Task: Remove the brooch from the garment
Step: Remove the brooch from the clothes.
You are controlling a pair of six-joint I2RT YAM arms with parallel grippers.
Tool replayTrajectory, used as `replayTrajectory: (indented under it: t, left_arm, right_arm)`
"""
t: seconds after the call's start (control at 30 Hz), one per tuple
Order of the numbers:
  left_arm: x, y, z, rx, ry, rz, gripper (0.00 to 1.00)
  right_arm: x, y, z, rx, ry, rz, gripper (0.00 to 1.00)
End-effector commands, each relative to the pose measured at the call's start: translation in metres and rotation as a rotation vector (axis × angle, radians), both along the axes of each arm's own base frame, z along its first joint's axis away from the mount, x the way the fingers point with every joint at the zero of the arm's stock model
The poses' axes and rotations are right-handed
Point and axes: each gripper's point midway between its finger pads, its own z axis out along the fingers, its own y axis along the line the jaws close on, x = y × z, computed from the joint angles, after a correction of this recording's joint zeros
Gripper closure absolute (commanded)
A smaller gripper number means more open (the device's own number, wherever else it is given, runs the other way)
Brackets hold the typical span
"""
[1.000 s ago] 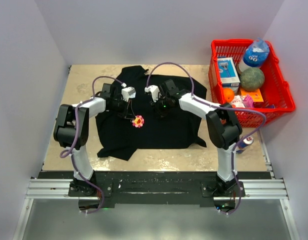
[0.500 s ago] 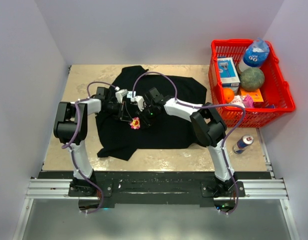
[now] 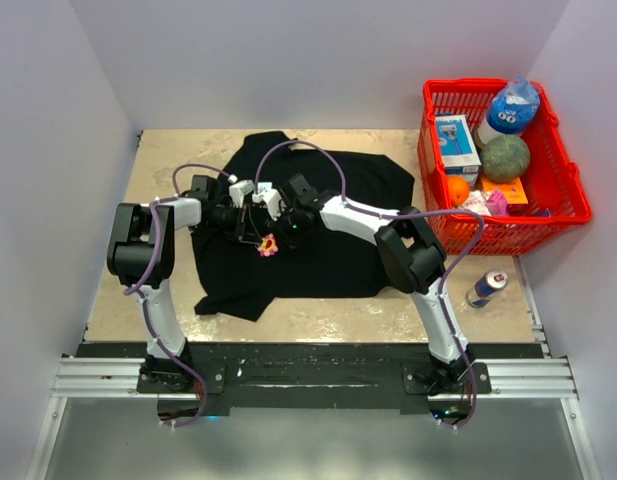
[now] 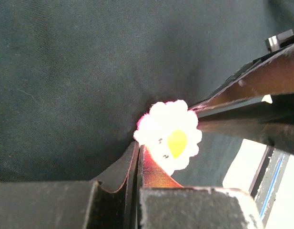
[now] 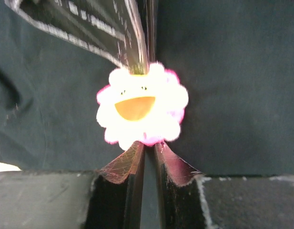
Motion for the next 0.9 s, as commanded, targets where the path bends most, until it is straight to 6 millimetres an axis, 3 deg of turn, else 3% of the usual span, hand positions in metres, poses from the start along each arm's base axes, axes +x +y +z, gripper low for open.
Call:
replayTrajectory:
  t: [0.0, 0.03, 0.07, 0.17, 0.27, 0.4, 0.63, 0.87]
  left_arm:
    - [0.005, 0.010, -0.013, 0.052, -0.018, -0.001, 1.00]
    - [0.005, 0.010, -0.012, 0.054, -0.018, 0.002, 1.00]
    - [0.006, 0.012, -0.013, 0.063, -0.018, 0.009, 0.88]
    - [0.010, 0.013, -0.007, 0.057, -0.026, 0.031, 0.73]
    - [0.018, 0.016, 0.006, 0.038, -0.033, 0.079, 0.64]
    - [0.022, 0.022, 0.015, 0.051, -0.035, 0.112, 0.61]
    - [0.010, 0.019, -0.001, 0.064, 0.032, 0.111, 0.64]
    - [0.012, 0.026, 0.003, 0.095, 0.029, 0.134, 0.64]
  right_arm:
    - [0.021, 0.023, 0.028, 0.054, -0.098, 0.000, 0.82]
    - [0.023, 0.028, 0.036, 0.072, -0.107, 0.000, 0.82]
    - [0.024, 0.030, 0.041, 0.082, -0.111, 0.000, 0.82]
    - [0.021, 0.036, 0.051, 0.119, -0.098, 0.010, 0.82]
    - [0.020, 0.045, 0.056, 0.149, -0.086, 0.013, 0.82]
    - [0.022, 0.058, 0.056, 0.173, -0.089, 0.023, 0.82]
    - [0.027, 0.086, 0.074, 0.243, -0.106, 0.036, 0.81]
    - [0.028, 0.082, 0.057, 0.211, -0.095, 0.015, 0.81]
